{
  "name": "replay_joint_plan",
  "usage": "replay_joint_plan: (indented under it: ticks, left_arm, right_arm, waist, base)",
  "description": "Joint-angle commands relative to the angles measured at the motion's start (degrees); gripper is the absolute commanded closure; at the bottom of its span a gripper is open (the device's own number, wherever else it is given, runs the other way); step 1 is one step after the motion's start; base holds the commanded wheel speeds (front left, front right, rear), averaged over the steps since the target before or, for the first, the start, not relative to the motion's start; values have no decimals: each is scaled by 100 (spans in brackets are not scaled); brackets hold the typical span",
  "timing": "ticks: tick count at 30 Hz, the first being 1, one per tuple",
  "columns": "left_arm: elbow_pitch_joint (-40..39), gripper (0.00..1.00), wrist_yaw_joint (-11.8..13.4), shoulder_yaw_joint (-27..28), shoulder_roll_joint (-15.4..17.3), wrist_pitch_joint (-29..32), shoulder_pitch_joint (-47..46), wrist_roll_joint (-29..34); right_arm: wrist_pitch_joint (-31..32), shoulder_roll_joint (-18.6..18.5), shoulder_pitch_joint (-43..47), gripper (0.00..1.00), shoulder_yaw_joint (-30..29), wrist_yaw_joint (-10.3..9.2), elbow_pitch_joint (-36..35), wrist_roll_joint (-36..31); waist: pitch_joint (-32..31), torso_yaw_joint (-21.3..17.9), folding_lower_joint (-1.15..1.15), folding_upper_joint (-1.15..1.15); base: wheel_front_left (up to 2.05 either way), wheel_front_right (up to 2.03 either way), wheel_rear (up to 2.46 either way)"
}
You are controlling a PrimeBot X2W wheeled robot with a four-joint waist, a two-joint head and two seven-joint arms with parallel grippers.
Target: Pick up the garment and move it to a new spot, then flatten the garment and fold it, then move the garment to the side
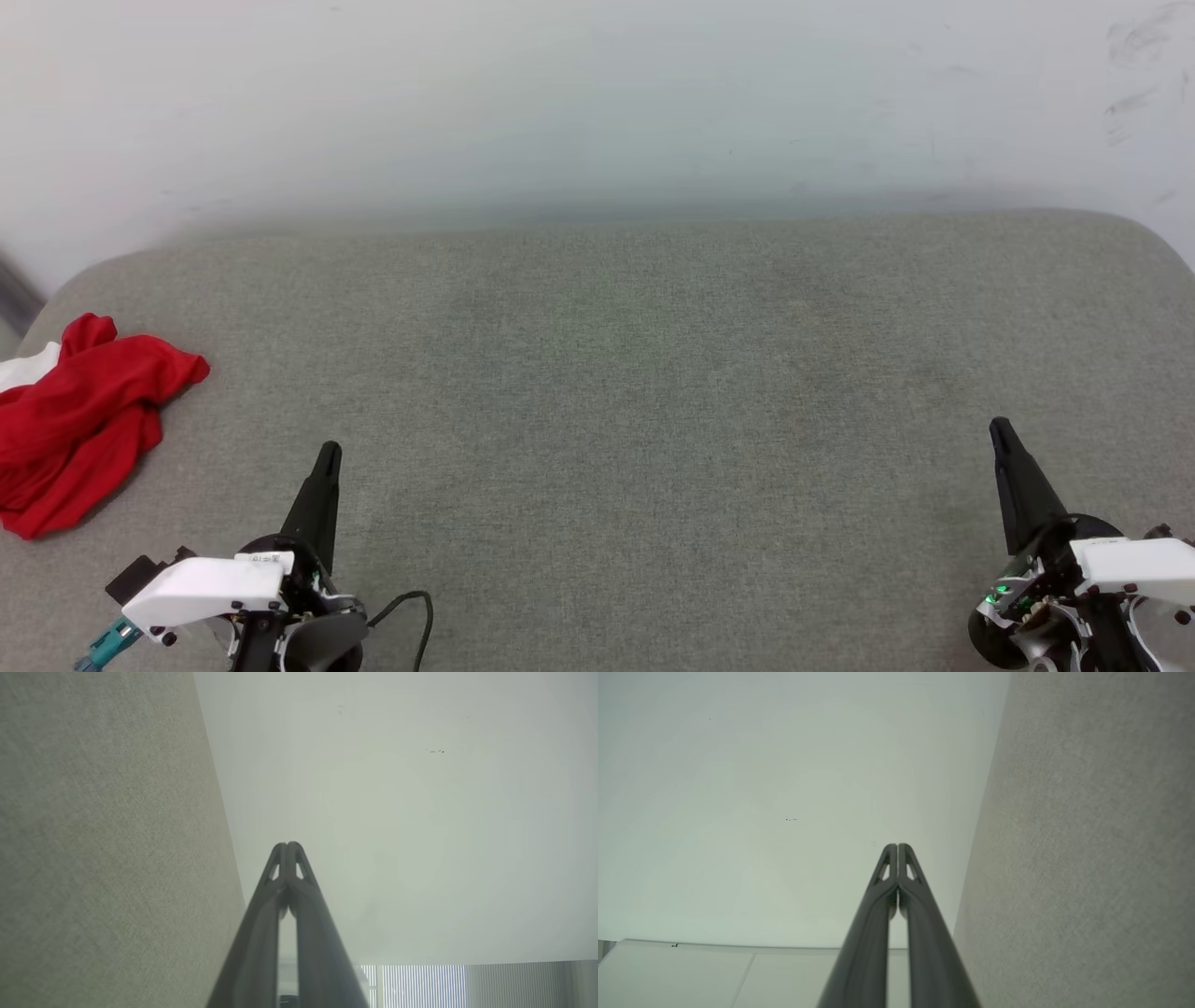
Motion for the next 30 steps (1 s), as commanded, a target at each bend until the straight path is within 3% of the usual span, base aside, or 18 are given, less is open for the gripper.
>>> replay_joint_plan:
  ticks: [1, 10, 18, 30]
  left_arm:
    - [0, 0, 0, 0, 0, -1, 0, 0]
    - [39, 0, 2, -55, -18, -157, 213, 107]
    - [-125, 0, 14, 48, -16, -382, 272, 668]
    - [-642, 0, 440, 3, -14, -657, 358, 1940]
  right_arm:
    - [-1, 0, 0, 0, 0, 0, 0, 0]
    - [-158, 4, 200, 0, 46, -1, 145, -107]
    - [-382, 4, 245, 0, -26, -1, 59, -564]
    - [-657, 5, 353, 0, -12, -1, -366, -1791]
  waist:
    - [0, 0, 0, 0]
    - [3, -2, 0, 0]
    - [8, -6, 0, 0]
    - [23, -9, 0, 0]
  base:
    - [0, 0, 0]
    - [0, 0, 0]
    - [0, 0, 0]
    - [0, 0, 0]
